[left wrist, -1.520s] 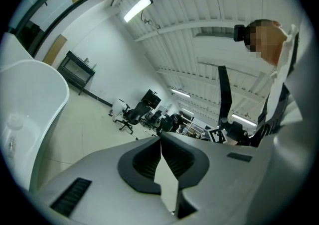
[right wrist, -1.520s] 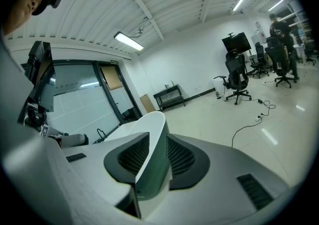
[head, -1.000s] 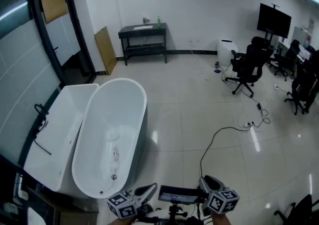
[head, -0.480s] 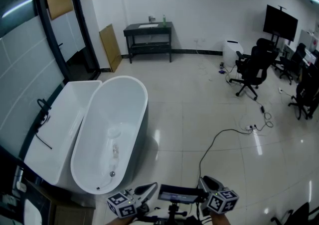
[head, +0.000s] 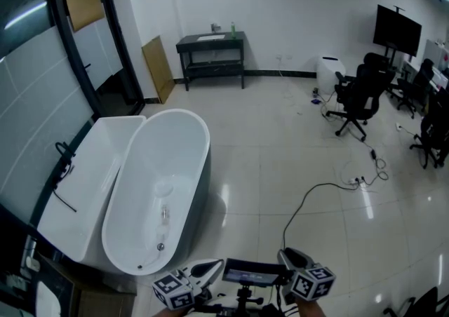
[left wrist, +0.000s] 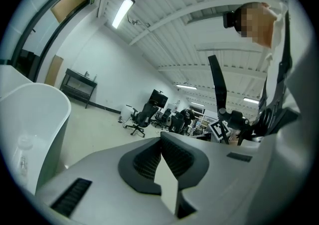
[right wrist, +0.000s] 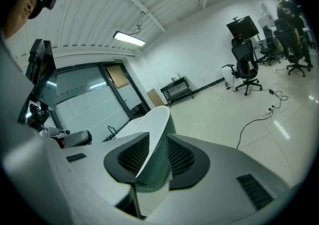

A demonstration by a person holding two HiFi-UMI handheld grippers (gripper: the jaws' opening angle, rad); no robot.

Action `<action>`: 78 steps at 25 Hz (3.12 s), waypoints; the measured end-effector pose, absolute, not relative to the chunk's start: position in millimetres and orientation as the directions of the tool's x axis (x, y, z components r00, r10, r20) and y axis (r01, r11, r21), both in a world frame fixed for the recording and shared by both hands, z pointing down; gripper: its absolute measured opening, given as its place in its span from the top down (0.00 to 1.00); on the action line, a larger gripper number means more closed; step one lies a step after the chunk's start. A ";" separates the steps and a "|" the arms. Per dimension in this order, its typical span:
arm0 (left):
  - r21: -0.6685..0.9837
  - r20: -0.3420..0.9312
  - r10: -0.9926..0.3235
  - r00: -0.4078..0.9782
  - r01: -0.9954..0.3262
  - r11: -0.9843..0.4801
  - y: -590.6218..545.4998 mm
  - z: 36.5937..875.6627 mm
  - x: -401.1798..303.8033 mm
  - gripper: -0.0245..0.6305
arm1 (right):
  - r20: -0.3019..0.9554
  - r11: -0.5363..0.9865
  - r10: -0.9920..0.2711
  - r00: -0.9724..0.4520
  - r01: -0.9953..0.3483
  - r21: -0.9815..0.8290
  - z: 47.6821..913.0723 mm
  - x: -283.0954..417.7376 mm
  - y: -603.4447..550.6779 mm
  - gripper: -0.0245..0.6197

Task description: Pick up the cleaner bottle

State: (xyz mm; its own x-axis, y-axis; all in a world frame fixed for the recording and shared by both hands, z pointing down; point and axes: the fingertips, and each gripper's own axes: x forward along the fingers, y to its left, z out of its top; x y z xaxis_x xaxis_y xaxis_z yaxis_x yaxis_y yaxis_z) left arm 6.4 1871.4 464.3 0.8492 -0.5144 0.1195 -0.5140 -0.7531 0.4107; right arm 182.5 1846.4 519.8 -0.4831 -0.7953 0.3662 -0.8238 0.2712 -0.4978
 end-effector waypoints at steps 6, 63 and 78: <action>0.425 0.119 -0.518 0.847 -0.515 -0.745 1869.8 466.2 8.2 0.96 | 0.373 0.271 -0.789 -0.489 -0.821 -0.503 521.9 184.5 1845.1 0.81; 0.345 0.040 -0.380 0.924 -0.369 -0.863 1581.8 462.8 -59.1 0.96 | 0.402 0.221 -0.798 -0.448 -0.839 -0.497 520.8 94.9 1543.7 0.81; 0.369 0.046 -0.498 0.866 -0.478 -0.797 1419.6 439.1 45.6 0.96 | 0.360 0.340 -0.794 -0.490 -0.848 -0.406 489.7 207.2 1378.0 0.81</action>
